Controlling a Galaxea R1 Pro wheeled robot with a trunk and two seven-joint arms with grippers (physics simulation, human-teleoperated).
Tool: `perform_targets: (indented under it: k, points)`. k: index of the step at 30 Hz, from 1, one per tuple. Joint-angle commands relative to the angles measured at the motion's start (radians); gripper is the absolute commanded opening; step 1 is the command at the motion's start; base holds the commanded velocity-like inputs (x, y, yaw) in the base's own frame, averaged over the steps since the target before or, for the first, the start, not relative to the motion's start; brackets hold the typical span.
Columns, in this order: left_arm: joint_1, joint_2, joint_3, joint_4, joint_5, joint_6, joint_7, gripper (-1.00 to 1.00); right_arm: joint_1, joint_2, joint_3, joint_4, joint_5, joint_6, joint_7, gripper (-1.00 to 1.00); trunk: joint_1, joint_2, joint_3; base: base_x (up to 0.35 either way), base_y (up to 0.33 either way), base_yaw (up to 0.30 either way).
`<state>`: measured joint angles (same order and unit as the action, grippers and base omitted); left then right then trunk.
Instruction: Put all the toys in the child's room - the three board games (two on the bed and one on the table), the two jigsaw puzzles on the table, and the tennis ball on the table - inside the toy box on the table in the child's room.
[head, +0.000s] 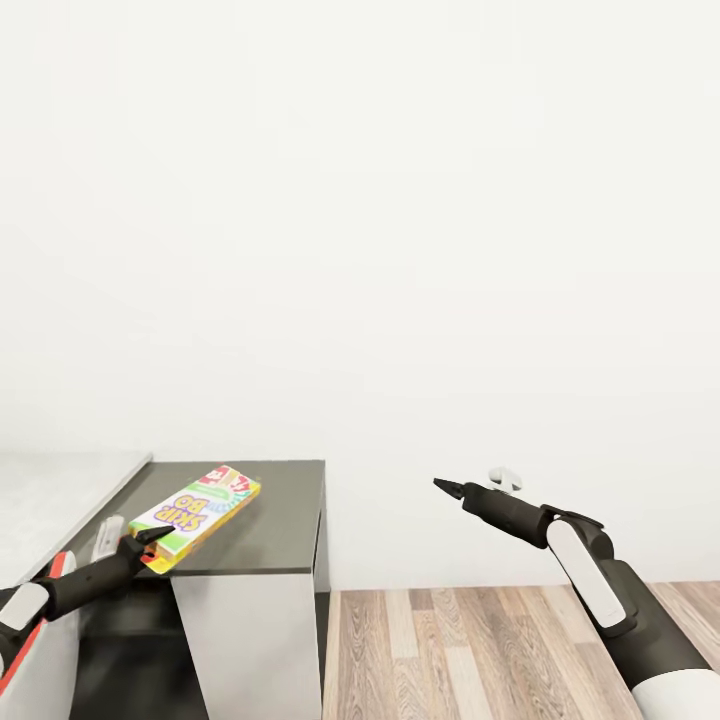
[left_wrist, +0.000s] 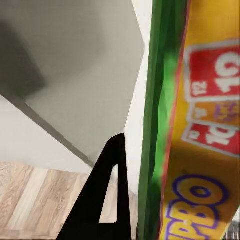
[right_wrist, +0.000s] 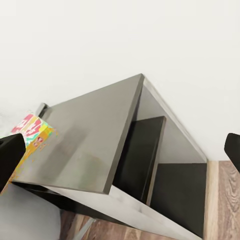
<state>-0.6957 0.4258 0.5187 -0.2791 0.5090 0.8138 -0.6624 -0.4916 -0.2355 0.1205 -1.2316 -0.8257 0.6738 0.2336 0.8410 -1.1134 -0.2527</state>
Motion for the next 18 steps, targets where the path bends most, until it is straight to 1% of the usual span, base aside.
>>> perform_targets:
  k: [1,2,3,5,7,12,14,16,17,18]
  points:
    - [-0.001,0.000,0.003,-0.036,-0.008,0.036,-0.001,-1.00,-0.001,0.000,0.001,0.000,0.000,0.003,0.002,1.00,-0.004,0.006,0.002,0.000,0.000,0.000]
    - [-0.001,0.000,0.002,-0.063,-0.009,0.062,0.000,-1.00,-0.001,0.000,0.001,0.000,0.000,0.003,0.001,1.00,-0.008,0.013,0.005,0.000,0.000,0.000]
    - [-0.001,0.000,0.001,-0.075,-0.010,0.074,0.000,-1.00,-0.001,0.000,0.001,0.000,0.000,0.003,0.001,1.00,-0.012,0.020,0.008,0.000,0.000,0.000]
    - [-0.001,0.000,0.000,-0.106,-0.011,0.107,0.001,-1.00,-0.001,0.000,0.001,0.000,0.000,0.003,0.001,1.00,-0.012,0.020,0.008,0.000,0.000,0.000]
    - [-0.001,0.001,0.000,-0.132,-0.012,0.128,0.001,-1.00,-0.001,-0.001,0.001,0.001,0.000,0.003,0.001,1.00,-0.019,0.034,0.014,0.000,0.000,0.000]
    - [-0.006,0.003,0.001,-0.260,-0.011,0.209,-0.001,-1.00,-0.001,-0.001,-0.001,0.019,0.000,0.003,0.002,1.00,-0.038,0.069,0.030,0.000,0.000,0.000]
    - [-0.014,0.004,0.001,-0.315,-0.009,0.225,-0.002,-1.00,-0.001,-0.001,-0.001,0.020,0.000,0.003,0.001,1.00,-0.046,0.083,0.036,0.000,0.000,0.000]
    - [-0.034,0.008,-0.001,-0.362,-0.008,0.233,-0.003,-1.00,-0.001,0.000,-0.001,0.022,0.000,0.003,0.001,1.00,-0.054,0.097,0.043,0.000,0.000,0.000]
    - [-0.044,0.014,-0.003,-0.375,-0.008,0.233,-0.003,-1.00,-0.001,0.000,-0.001,0.023,0.000,0.002,0.001,1.00,-0.058,0.104,0.046,0.000,0.000,0.000]
    - [-0.056,0.026,-0.019,-0.387,-0.008,0.233,-0.003,-1.00,-0.001,0.000,-0.001,0.026,0.000,0.002,0.001,1.00,-0.061,0.111,0.049,0.000,0.000,0.000]
